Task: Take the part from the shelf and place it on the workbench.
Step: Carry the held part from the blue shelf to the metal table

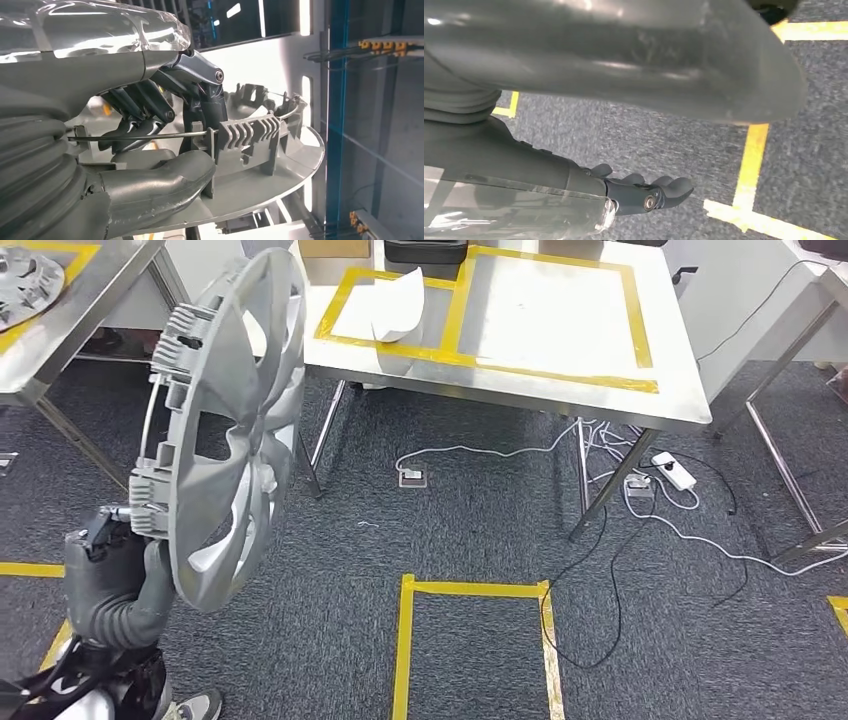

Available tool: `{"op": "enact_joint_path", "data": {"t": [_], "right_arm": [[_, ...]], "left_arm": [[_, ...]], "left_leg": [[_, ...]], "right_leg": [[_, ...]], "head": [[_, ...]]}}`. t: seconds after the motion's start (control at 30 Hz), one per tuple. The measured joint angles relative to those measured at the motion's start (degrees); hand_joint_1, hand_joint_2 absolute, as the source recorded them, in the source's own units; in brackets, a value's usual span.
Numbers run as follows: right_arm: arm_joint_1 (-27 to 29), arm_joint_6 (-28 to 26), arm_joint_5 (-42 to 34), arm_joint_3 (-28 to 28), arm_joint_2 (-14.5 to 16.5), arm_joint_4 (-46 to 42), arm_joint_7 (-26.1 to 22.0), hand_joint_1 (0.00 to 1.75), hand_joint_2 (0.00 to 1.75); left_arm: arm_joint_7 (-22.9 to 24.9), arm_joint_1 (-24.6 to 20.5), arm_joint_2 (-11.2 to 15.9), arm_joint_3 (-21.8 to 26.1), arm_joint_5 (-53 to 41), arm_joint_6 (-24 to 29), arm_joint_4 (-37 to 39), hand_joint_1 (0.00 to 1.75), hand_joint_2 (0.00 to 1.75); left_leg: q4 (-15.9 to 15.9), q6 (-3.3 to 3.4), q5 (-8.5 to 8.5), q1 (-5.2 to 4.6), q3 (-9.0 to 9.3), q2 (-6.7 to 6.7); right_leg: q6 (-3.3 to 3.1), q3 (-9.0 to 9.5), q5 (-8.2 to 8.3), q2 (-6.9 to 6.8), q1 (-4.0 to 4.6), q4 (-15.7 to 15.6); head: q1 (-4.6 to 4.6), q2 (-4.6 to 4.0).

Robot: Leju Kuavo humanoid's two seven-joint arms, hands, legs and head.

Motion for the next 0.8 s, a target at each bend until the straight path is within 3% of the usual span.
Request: {"op": "enact_joint_path", "data": {"t": [0.07,0.1,0.17,0.23,0.3,0.37,0.4,0.43,0.47,0.53,0.6,0.7,0.77,0.8], "right_arm": [[0.03,0.03,0.05,0.00,-0.40,0.02,-0.06,0.00,0.00],[0.03,0.03,0.09,0.00,-0.61,0.02,-0.13,0.00,0.00],[0.00,0.02,0.13,0.00,-0.88,-0.01,-0.24,0.00,0.00],[-0.05,0.02,0.04,0.00,-1.03,-0.01,-0.09,0.00,0.00],[-0.21,0.09,-0.15,-0.01,-1.09,0.01,0.27,0.00,0.00],[-0.32,0.23,-0.45,-0.02,-1.10,0.02,0.67,0.00,0.00],[-0.29,0.29,-0.58,-0.02,-1.02,0.02,0.82,0.00,0.00],[-0.22,0.32,-0.68,-0.02,-0.92,0.02,0.90,0.00,0.00],[-0.17,0.32,-0.72,-0.02,-0.77,0.01,0.94,0.00,0.00],[-0.15,0.21,-0.74,-0.02,-0.52,0.01,0.71,0.00,0.00],[-0.33,-0.10,-0.70,-0.03,-0.40,0.00,-0.29,0.00,0.00],[-0.83,-0.45,-0.26,-0.03,-0.25,-0.03,-2.14,0.00,0.00],[-1.51,-0.57,0.34,-0.02,-0.21,-0.04,-2.37,0.00,0.00],[-1.93,-0.63,0.52,-0.02,-0.25,-0.04,-2.20,0.00,0.00]], "left_arm": [[-0.20,0.16,0.01,0.01,0.01,0.04,-0.04,1.75,1.75],[-0.41,0.29,0.00,0.02,0.15,0.06,-0.06,1.75,1.75],[-1.04,0.46,-0.04,0.05,0.62,-0.04,-0.05,1.75,1.75],[-1.69,0.44,-0.10,0.13,1.01,-0.37,-0.01,1.75,1.75],[-2.09,0.37,-0.16,0.16,1.23,-0.76,0.23,1.75,1.75],[-2.39,0.30,-0.23,0.09,1.64,-1.04,0.69,1.75,1.75],[-2.50,0.25,-0.27,0.05,1.90,-1.13,0.96,1.75,1.75],[-2.59,0.17,-0.30,0.02,2.15,-1.20,1.21,1.75,1.75],[-2.63,0.05,-0.32,0.02,2.36,-1.30,1.45,1.75,1.75],[-2.62,-0.42,-0.39,-0.01,2.57,-1.66,1.91,1.75,1.75],[-2.46,-1.24,-0.46,-0.07,2.74,-2.01,2.27,1.75,1.75],[-2.23,-2.35,-0.62,-0.28,2.86,-2.05,2.67,1.75,1.75],[-2.28,-2.70,-0.75,-0.45,2.80,-1.85,2.78,1.75,1.75],[-2.28,-2.76,-0.79,-0.49,2.73,-1.73,2.79,1.75,1.75]], "left_leg": [[-0.19,-0.16,-0.75,-0.16,0.84,0.02],[-0.32,-0.36,-0.96,-0.04,0.96,0.03],[-0.71,-0.88,-1.10,0.13,1.17,0.02],[-0.06,-1.39,-1.86,0.10,1.00,-0.21],[5.16,-2.12,-4.12,0.36,-1.90,-0.54],[13.17,-2.93,-6.40,0.93,-7.11,-0.66],[15.57,-3.31,-6.24,1.25,-9.16,-0.63],[15.87,-3.66,-4.82,1.56,-10.20,-0.58],[13.96,-3.98,-2.29,1.84,-10.12,-0.49],[7.08,-4.53,3.04,2.11,-8.06,-0.12],[2.43,-4.10,4.47,1.89,-6.07,0.17],[1.37,-2.27,3.51,1.59,-5.25,-0.09],[1.07,-1.48,3.27,1.67,-4.51,-0.20],[0.96,-1.19,3.13,1.67,-4.14,-0.17]], "right_leg": [[-1.63,2.69,2.90,-0.01,0.75,-5.89],[-2.21,3.39,2.96,-0.04,1.05,-7.19],[-2.72,3.97,2.40,-0.12,1.29,-8.33],[-2.66,5.32,1.93,-0.16,0.83,-10.38],[-2.24,6.66,1.49,-0.17,0.21,-12.02],[-1.83,7.31,0.92,-0.15,-0.17,-12.14],[-1.52,7.75,0.47,-0.13,-0.37,-12.06],[-1.20,8.28,-0.03,-0.09,-0.61,-11.92],[-0.82,8.89,-0.60,-0.02,-0.88,-11.71],[0.08,10.14,-1.84,0.20,-1.34,-11.28],[1.08,10.76,-2.63,0.36,-1.54,-11.10],[2.01,11.05,-2.65,0.21,-1.66,-10.98],[2.32,9.93,-3.79,-0.03,-1.67,-8.25],[2.44,8.30,-5.13,-0.10,-1.66,-5.15]], "head": [[-0.19,0.00],[-0.28,0.00],[-0.12,0.00],[0.10,0.00],[-0.37,0.00],[-0.88,0.00],[-1.02,0.00],[-1.18,0.00],[-1.38,0.00],[-1.95,0.00],[-2.51,0.00],[-2.27,0.00],[-1.66,0.00],[-1.23,0.00]]}}
